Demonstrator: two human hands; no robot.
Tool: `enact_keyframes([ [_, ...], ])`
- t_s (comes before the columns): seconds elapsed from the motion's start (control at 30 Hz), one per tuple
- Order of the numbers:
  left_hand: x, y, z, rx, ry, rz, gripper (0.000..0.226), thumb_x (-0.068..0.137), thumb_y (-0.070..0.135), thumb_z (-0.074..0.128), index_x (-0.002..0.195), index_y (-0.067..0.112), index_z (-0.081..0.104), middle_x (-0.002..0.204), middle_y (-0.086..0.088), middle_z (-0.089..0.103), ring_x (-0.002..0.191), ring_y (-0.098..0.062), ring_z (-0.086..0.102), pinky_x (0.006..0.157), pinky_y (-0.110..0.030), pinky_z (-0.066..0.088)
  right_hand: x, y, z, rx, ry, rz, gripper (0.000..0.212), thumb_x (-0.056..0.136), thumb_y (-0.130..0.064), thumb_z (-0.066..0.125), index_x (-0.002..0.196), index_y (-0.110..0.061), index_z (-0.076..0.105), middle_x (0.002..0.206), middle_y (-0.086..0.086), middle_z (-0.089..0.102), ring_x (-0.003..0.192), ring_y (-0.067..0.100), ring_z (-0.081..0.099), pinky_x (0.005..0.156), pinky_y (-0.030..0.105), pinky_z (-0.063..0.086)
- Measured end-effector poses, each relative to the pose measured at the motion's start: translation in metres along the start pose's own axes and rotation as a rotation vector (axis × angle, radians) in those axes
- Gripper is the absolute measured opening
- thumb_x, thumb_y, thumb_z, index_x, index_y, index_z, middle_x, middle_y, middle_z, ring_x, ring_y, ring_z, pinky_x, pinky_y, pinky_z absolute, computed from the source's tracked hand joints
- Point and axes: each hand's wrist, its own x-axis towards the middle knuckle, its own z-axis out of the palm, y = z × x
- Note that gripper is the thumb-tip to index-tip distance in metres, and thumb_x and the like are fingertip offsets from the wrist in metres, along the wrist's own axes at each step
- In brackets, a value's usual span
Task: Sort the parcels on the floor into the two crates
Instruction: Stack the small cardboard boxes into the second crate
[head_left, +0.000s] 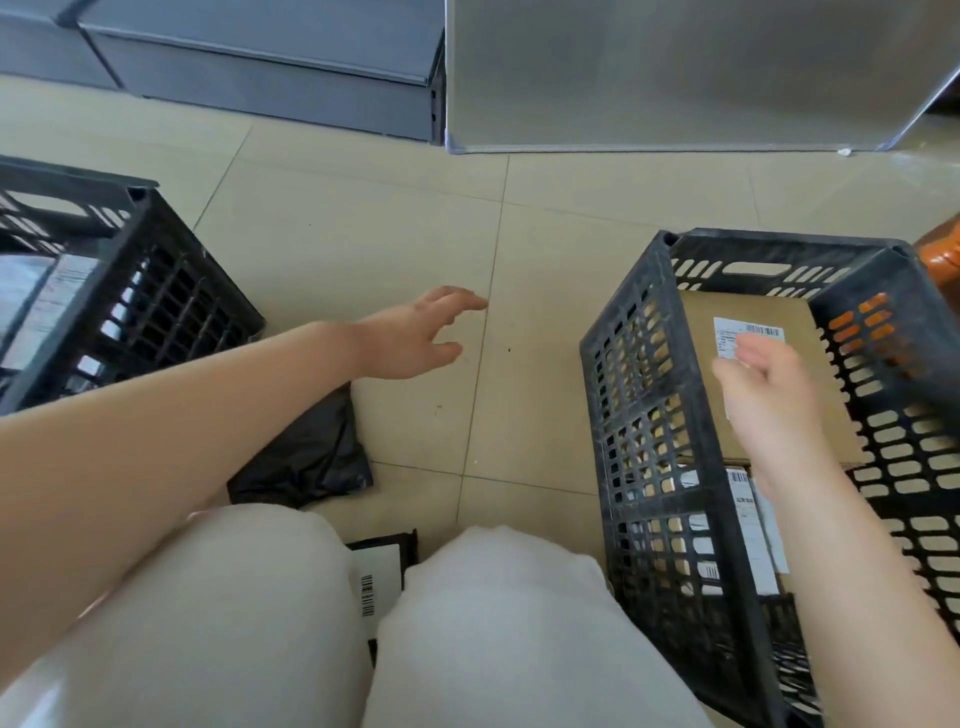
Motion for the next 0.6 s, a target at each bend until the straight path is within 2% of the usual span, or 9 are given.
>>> enact_keyframes([
  [0.13,-0.028,-0.05,0.004,-0.04,0.064,-0.135,0.055,0.099,0.022,0.052,0.149,0.032,0.031,0.152,0.007,0.031,0.13,-0.014,0.042,0.103,-0.028,0.039,-0.015,-0.027,0.045,0.066,-0.044,-0.129,0.039,0.099,-0.017,0.054,0.137,-0.027,0.051,0.136,-0.015,0.051,0.125,0.003,0.044,0.095,0.017,0.033],
  [0.23,-0.047,-0.084,0.019,-0.081,0.055,-0.249,0.053,0.099,0.022,0.052,0.147,0.033,0.033,0.151,0.004,0.033,0.132,-0.015,0.042,0.107,-0.034,0.04,-0.021,-0.033,0.083,0.116,-0.232,-0.107,0.039,0.099,-0.017,0.056,0.136,-0.029,0.052,0.141,-0.012,0.051,0.133,0.005,0.043,0.108,0.028,0.033],
  [0.3,-0.059,-0.103,0.034,-0.097,0.017,-0.314,0.053,0.099,0.024,0.052,0.147,0.034,0.033,0.151,0.003,0.033,0.133,-0.018,0.042,0.109,-0.037,0.04,-0.023,-0.028,0.107,0.076,-0.363,-0.077,0.04,0.099,-0.019,0.056,0.138,-0.029,0.051,0.144,-0.011,0.049,0.136,0.007,0.04,0.11,0.032,0.031],
  [0.47,-0.085,-0.137,0.073,-0.119,-0.061,-0.425,0.059,0.098,0.025,0.057,0.151,0.027,0.033,0.156,0.001,0.03,0.141,-0.018,0.036,0.113,-0.032,0.034,-0.03,-0.002,0.161,-0.034,-0.586,0.027,0.04,0.1,-0.022,0.055,0.139,-0.027,0.049,0.147,-0.005,0.047,0.134,0.011,0.043,0.107,0.032,0.033],
  [0.6,-0.102,-0.156,0.102,-0.086,-0.139,-0.467,0.059,0.094,0.03,0.063,0.148,0.025,0.039,0.152,0.002,0.039,0.139,-0.017,0.037,0.114,-0.03,0.031,-0.034,0.033,0.197,-0.163,-0.701,0.132,0.04,0.1,-0.024,0.055,0.14,-0.023,0.048,0.146,-0.003,0.049,0.12,0.011,0.046,0.1,0.031,0.037],
])
